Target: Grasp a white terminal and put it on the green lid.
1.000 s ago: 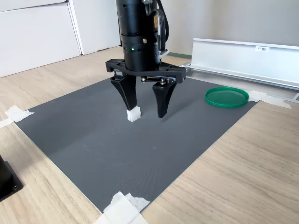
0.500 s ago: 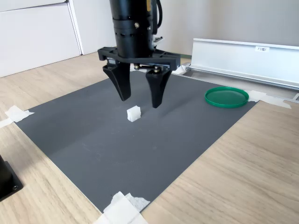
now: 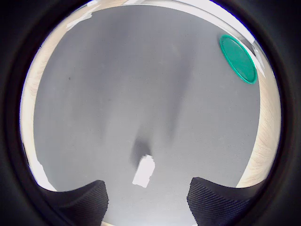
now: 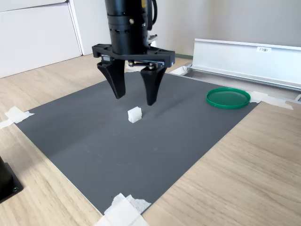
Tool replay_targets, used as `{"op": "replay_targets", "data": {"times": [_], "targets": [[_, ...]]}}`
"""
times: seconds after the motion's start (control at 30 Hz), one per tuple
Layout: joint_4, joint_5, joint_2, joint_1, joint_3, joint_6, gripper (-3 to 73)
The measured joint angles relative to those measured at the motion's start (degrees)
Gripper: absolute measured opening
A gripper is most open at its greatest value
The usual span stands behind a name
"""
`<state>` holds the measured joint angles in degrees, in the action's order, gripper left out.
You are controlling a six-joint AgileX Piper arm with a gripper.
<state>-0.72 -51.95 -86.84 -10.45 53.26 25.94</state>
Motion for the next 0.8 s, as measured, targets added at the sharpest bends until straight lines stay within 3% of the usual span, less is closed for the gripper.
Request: {"op": "replay_targets", "data": {"times": [0.8], "targets": [[0.2, 7.2, -3.6, 0.1, -4.8, -0.5, 71.1]]}}
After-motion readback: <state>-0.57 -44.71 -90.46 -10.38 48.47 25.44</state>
